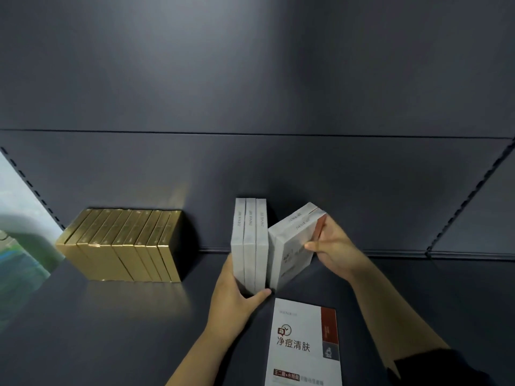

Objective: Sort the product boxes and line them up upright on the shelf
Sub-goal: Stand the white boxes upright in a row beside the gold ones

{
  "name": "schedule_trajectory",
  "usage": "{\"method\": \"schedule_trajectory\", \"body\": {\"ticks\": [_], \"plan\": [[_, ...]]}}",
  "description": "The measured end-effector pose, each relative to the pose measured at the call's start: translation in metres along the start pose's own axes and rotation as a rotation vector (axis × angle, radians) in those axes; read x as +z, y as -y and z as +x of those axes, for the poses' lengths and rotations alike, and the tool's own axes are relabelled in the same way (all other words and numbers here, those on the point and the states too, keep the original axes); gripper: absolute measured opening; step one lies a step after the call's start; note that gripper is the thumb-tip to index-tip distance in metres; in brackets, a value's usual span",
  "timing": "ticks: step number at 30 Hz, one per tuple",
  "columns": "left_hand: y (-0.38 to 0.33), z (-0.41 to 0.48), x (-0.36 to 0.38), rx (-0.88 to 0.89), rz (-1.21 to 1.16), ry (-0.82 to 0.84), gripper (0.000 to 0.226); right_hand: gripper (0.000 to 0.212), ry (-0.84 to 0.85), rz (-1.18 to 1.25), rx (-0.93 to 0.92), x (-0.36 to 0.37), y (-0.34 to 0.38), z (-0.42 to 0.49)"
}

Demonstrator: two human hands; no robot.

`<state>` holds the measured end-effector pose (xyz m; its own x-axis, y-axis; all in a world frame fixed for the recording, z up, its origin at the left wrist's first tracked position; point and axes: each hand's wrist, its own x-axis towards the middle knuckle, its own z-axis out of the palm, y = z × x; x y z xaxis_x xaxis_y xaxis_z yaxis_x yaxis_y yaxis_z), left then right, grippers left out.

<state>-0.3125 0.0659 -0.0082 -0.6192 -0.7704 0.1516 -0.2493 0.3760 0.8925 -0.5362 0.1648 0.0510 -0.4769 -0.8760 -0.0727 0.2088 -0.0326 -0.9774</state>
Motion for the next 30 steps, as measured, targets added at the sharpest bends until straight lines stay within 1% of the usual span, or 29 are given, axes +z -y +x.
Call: {"method": "schedule_trajectory", "body": {"ticks": [4,6,7,8,10,13,14,16,17,18,19,21,22,23,26,27,28,30], "plan": [[0.001,0.002,0.003,-0.002,0.039,-0.014,0.085,0.063,-0.222,0.003,-0.05,0.014,-0.022,-0.011],[0.002,0.002,0.003,-0.016,0.03,-0.029,0.08,0.062,-0.376,-0.059,-0.044,0.018,-0.031,-0.011],[0.001,0.002,0.003,-0.02,0.024,-0.033,0.078,0.06,-0.419,-0.106,-0.024,0.021,-0.034,-0.012],[0.0,0.001,0.003,-0.019,0.022,-0.034,0.079,0.054,-0.419,-0.131,-0.008,0.023,-0.036,-0.014],[-0.001,0.001,0.002,-0.012,0.021,-0.026,0.079,0.042,-0.367,-0.134,0.018,0.028,-0.04,-0.016],[0.0,0.001,0.002,-0.013,0.015,-0.019,0.079,0.036,-0.267,-0.072,0.04,0.033,-0.038,-0.016],[0.0,0.001,0.003,-0.007,0.016,-0.013,0.078,0.04,-0.233,-0.075,0.059,0.036,-0.038,-0.014],[0.0,0.001,0.003,0.013,0.032,0.001,0.078,0.057,-0.204,-0.128,0.121,0.044,-0.038,-0.011],[-0.001,0.001,0.004,0.018,0.041,0.003,0.078,0.057,-0.221,-0.16,0.148,0.05,-0.037,-0.011],[-0.002,0.0,0.004,0.019,0.045,0.001,0.078,0.051,-0.253,-0.187,0.157,0.054,-0.038,-0.01],[-0.003,0.0,0.005,0.014,0.042,-0.005,0.078,0.045,-0.302,-0.223,0.142,0.057,-0.038,-0.011],[-0.003,-0.001,0.005,0.002,0.033,-0.012,0.078,0.042,-0.384,-0.295,0.076,0.056,-0.041,-0.016],[-0.003,-0.001,0.005,0.0,0.035,-0.01,0.078,0.046,-0.376,-0.33,0.054,0.052,-0.043,-0.02],[-0.002,-0.001,0.006,0.001,0.04,-0.006,0.077,0.054,-0.317,-0.373,0.062,0.048,-0.043,-0.027],[-0.002,-0.001,0.007,0.021,0.076,-0.012,0.086,0.093,0.025,-0.533,0.175,0.039,-0.039,-0.05],[-0.002,-0.001,0.008,0.027,0.093,-0.012,0.091,0.103,0.095,-0.594,0.197,0.04,-0.037,-0.057],[-0.003,-0.001,0.008,0.032,0.107,-0.012,0.094,0.109,0.101,-0.636,0.184,0.042,-0.037,-0.06],[-0.005,0.0,0.009,0.037,0.126,-0.016,0.097,0.111,-0.014,-0.635,0.082,0.048,-0.036,-0.059]]}}
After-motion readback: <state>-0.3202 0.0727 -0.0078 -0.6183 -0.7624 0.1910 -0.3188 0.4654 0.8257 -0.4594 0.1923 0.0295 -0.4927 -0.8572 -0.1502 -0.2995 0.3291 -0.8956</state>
